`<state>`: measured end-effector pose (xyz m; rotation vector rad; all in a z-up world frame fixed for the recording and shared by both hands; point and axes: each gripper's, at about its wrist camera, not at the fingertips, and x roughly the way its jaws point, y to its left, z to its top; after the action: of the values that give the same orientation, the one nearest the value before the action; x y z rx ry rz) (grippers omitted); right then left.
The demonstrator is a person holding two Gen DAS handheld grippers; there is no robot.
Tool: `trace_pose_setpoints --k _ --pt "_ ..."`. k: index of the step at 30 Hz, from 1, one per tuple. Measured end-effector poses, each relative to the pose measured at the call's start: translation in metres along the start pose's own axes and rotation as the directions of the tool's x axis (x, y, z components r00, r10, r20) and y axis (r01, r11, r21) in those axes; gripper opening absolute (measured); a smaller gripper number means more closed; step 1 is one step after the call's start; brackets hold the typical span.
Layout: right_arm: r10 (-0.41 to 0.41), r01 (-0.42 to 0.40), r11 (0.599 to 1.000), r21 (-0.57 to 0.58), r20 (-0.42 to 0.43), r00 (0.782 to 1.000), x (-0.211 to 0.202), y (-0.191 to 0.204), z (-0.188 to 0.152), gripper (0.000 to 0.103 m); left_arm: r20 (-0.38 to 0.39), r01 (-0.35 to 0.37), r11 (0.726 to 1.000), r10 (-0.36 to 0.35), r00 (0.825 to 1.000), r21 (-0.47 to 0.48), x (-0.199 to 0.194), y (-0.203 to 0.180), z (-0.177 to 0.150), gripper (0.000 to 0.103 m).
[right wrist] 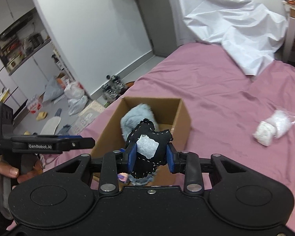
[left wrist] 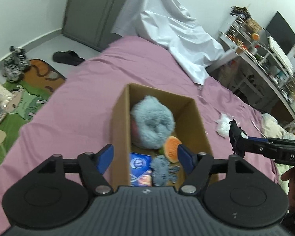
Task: Organize soft objects
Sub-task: 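Open both grippers to drop the patches into the box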
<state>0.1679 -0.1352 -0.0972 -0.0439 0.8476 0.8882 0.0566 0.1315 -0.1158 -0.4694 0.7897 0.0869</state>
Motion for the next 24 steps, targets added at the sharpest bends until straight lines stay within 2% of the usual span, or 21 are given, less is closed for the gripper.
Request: trace_pose_setpoints --k 3,7,11,16,18,20,24 --pt "0.016 -0.016 1.0 -0.01 -0.004 1.0 0.007 0.008 0.001 0.034 0.011 -0.029 1.0 0.029 1.0 0.003 -0.007 0.005 -0.001 0.077" --pt "-0.001 0.0 1.0 -0.012 -0.009 1.0 0.01 0.016 0.0 0.054 0.018 -0.061 0.998 0.061 0.998 0.018 -0.014 0.006 -0.006 0.079" --pt "0.0 0.0 1.0 0.005 0.03 1.0 0.001 0.014 0.0 0.064 0.018 -0.07 0.998 0.069 0.997 0.012 -0.019 0.003 -0.007 0.084" --pt "-0.03 0.028 0.999 0.043 0.046 0.999 -0.013 0.005 -0.003 0.065 0.021 -0.086 0.996 0.086 0.996 0.015 -0.022 -0.007 -0.006 0.085" --pt "-0.047 0.044 0.997 0.065 0.042 0.998 -0.018 0.001 -0.003 0.072 0.005 -0.099 0.995 0.099 0.995 -0.002 -0.02 -0.011 -0.005 0.085" --pt "-0.077 0.075 0.995 0.065 0.04 0.996 -0.022 -0.002 -0.003 0.087 -0.001 -0.096 0.995 0.096 0.995 -0.011 -0.019 -0.014 -0.004 0.085" --pt "-0.112 0.109 0.992 0.069 0.036 0.993 -0.032 -0.009 -0.005 0.09 0.005 -0.11 0.993 0.11 0.994 0.033 -0.02 -0.028 -0.003 0.085"
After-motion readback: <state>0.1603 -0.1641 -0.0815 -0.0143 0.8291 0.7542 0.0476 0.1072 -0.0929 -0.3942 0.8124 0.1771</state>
